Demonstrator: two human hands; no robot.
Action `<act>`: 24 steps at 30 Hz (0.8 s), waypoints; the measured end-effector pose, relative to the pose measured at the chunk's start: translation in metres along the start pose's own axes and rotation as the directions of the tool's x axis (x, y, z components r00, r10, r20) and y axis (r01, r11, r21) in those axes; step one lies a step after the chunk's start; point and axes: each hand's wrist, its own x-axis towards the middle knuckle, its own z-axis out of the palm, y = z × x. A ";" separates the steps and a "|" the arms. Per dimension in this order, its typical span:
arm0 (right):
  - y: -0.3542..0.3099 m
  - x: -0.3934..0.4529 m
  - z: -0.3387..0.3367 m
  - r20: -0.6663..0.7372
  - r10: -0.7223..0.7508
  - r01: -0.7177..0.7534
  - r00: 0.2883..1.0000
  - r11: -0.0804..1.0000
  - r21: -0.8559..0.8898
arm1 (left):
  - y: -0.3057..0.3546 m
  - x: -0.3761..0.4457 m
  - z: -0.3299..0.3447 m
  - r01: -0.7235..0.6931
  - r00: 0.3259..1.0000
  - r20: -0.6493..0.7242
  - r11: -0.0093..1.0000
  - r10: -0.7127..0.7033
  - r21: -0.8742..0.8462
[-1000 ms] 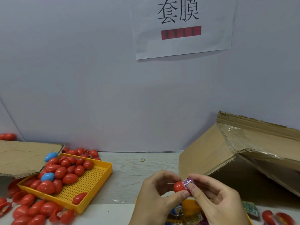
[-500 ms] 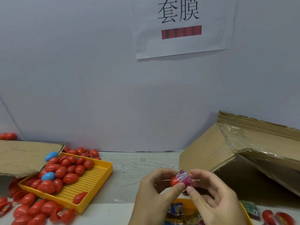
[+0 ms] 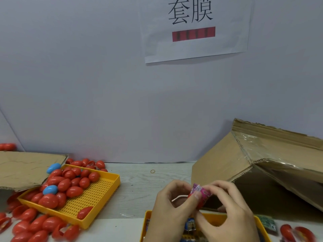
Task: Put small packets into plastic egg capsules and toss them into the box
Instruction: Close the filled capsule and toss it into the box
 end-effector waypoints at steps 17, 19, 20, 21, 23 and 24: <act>-0.001 -0.001 -0.002 0.053 -0.004 0.000 0.999 0.997 0.072 | -0.009 0.003 -0.006 0.089 0.996 0.027 0.995 -0.088 -0.050; -0.002 0.000 -0.003 0.060 -0.010 0.007 0.998 0.999 0.052 | -0.009 0.002 -0.006 0.099 0.995 0.024 0.994 -0.098 -0.037; -0.002 -0.001 -0.003 0.060 -0.015 0.012 0.998 0.999 0.044 | -0.009 0.002 -0.007 0.108 0.994 0.028 0.993 -0.107 -0.041; -0.002 -0.001 -0.003 0.057 -0.016 0.014 0.998 0.999 0.040 | -0.008 0.002 -0.007 0.115 0.993 0.035 0.992 -0.113 -0.049; -0.002 -0.001 -0.003 0.053 -0.005 0.003 0.999 0.999 0.040 | -0.008 0.002 -0.008 0.129 0.991 0.041 0.989 -0.127 -0.065; -0.001 -0.001 -0.003 0.050 -0.002 0.000 0.999 0.999 0.036 | -0.007 0.002 -0.008 0.135 0.990 0.037 0.988 -0.132 -0.073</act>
